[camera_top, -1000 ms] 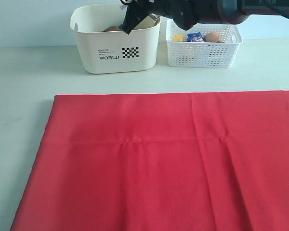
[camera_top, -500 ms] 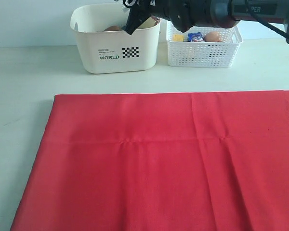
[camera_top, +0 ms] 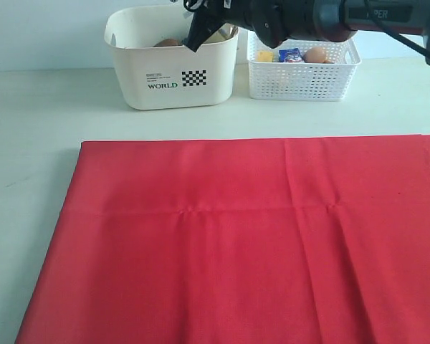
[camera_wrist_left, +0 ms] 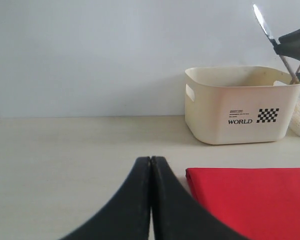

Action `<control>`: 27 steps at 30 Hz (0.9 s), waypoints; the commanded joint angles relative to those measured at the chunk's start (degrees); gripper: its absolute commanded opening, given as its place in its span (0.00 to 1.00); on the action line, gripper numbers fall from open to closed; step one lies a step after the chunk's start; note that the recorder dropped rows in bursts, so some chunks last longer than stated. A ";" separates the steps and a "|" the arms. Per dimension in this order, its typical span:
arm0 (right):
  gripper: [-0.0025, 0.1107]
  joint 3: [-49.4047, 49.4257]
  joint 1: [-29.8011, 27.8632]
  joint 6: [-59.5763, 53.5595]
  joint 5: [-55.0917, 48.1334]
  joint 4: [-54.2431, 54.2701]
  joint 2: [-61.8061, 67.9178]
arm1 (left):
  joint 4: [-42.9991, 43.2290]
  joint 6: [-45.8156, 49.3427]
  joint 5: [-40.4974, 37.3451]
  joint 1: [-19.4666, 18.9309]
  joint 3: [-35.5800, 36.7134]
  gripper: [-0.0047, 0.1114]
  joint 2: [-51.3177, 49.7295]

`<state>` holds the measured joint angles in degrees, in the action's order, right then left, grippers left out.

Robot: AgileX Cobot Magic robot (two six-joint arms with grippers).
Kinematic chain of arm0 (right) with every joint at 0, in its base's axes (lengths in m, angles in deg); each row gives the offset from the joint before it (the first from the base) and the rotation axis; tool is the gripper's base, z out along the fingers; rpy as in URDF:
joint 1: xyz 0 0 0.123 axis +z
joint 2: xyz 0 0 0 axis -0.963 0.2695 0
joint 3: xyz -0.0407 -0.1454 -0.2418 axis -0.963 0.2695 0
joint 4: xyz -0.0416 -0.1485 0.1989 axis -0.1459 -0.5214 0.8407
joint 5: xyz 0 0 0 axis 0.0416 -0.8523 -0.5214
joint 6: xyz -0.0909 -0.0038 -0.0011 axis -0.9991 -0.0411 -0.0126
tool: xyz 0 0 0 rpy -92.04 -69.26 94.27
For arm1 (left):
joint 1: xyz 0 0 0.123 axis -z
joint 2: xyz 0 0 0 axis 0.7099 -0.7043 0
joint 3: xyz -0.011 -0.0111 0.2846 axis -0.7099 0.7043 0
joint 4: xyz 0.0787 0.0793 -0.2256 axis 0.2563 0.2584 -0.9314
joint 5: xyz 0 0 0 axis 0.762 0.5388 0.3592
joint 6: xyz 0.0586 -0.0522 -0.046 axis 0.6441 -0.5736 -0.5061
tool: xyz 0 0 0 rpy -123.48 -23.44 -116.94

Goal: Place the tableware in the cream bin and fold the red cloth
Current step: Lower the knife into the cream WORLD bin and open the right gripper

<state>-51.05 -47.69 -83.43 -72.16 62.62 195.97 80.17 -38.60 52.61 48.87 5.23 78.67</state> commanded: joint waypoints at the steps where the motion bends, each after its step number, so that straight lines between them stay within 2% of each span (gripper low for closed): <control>1: 0.48 -0.64 -0.34 0.53 0.79 -0.24 -0.22 | -0.70 -0.15 0.12 0.47 0.18 0.05 0.39; 2: 0.54 -0.64 -0.34 2.14 0.01 0.78 -0.45 | -0.70 -0.15 0.12 0.47 0.18 0.05 0.39; 4: 0.57 -0.64 -0.46 3.75 -3.88 3.33 -1.76 | -0.70 -0.15 0.12 0.47 0.18 0.05 0.39; 10: 0.57 -0.64 -1.37 6.46 -17.11 4.09 -7.25 | -0.70 -0.15 0.12 0.47 0.18 0.05 0.39; 12: 0.54 -0.64 -2.01 6.46 -23.00 4.23 -9.46 | -0.70 -0.15 0.12 0.47 0.18 0.05 0.39; 18: 0.28 -0.64 -4.24 7.36 -36.33 4.40 -13.53 | -0.70 -0.15 0.12 0.47 0.18 0.05 0.39; 22: 0.13 -0.28 -5.18 8.42 -41.24 5.83 -15.89 | -0.70 -0.15 0.12 0.47 0.18 0.05 0.39; 25: 0.03 2.00 -5.18 10.12 -41.65 5.33 -18.57 | -0.70 -0.15 0.12 0.47 0.18 0.05 0.39; 27: 0.02 4.04 -5.18 11.03 -41.65 5.33 -20.76 | -0.70 -0.15 0.12 0.47 0.18 0.05 0.39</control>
<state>-49.12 -52.66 -73.96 -113.36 67.71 178.28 80.17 -38.60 52.61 48.87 5.23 78.67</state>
